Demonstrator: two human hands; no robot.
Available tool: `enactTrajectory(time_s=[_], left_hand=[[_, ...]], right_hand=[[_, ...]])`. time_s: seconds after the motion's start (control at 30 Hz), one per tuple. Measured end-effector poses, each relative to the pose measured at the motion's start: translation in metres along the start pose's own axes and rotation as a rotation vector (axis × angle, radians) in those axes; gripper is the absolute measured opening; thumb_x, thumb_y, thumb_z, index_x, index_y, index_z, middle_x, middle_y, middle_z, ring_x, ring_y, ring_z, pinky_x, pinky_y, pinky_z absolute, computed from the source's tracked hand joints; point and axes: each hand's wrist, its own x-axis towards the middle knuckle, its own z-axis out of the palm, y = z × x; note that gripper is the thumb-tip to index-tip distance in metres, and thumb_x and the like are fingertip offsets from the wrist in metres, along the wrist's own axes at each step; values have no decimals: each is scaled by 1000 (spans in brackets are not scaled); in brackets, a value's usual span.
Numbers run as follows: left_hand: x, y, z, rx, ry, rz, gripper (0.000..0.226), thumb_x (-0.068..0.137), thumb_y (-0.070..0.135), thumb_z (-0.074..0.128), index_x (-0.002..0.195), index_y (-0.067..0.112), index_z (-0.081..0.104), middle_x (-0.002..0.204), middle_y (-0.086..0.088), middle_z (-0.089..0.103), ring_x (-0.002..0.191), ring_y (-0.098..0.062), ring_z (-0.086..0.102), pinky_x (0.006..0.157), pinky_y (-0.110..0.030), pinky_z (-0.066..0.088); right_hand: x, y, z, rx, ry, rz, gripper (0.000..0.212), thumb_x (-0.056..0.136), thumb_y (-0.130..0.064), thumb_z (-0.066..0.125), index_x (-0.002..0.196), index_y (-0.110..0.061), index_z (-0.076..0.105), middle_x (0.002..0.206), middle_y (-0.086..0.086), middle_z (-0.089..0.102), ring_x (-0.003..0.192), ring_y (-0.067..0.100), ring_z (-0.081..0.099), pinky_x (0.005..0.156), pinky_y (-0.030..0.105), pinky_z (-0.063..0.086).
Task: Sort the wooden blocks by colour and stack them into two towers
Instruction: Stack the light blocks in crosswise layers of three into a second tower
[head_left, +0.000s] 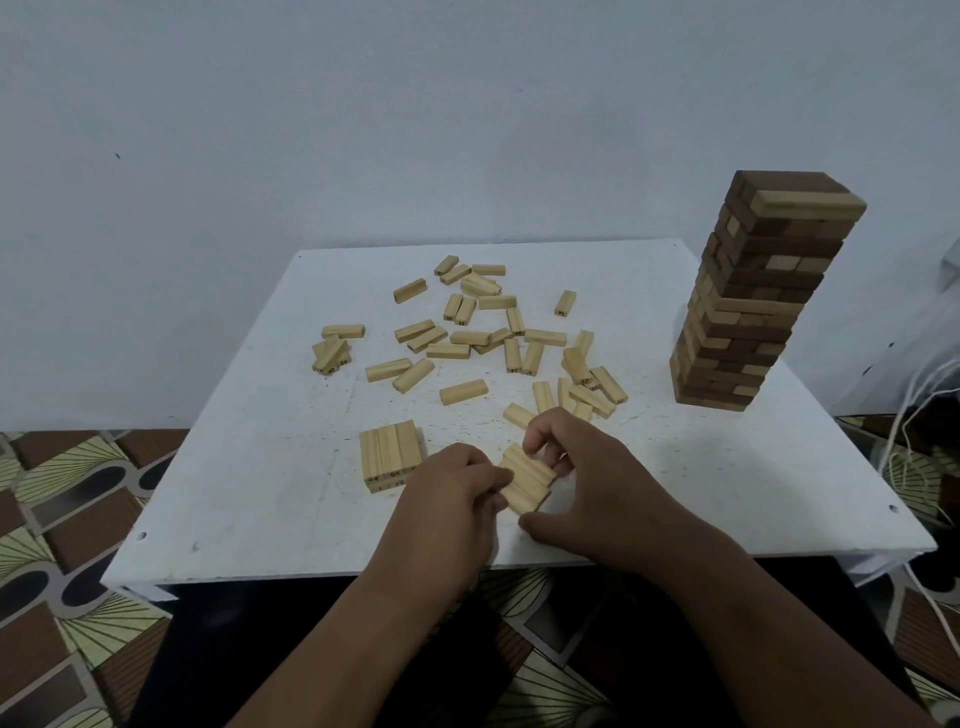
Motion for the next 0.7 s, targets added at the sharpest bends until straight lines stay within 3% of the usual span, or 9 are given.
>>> enactTrajectory(time_s=[0.17,0.3,0.7], left_hand=[[0,1,-1,14,-3,64,21,76,-2,72,91,12,78,95,1,71,86,-13,64,74,-31,55],[1,0,-1,19,10,70,21,74,0,72,90,11,79,94,-1,73,87,-15,67,76,-27,55],[2,-2,4,2,32,21,19,75,0,74,89,10,80,93,-2,74,85,-17,68,75,-26,54]], right_hand=[[3,7,-7,16,-53,8,64,62,-35,90,111,-41,49,100,-23,58,96,-1,56,83,17,50],[3,9,-11,30,-48,27,76,58,-38,93,119,-46,48,100,-23,63,96,-2,59,86,16,51],[3,10,-9,18,-29,-15,80,58,-45,91,123,-48,46,99,-23,64,95,0,61,85,20,53]])
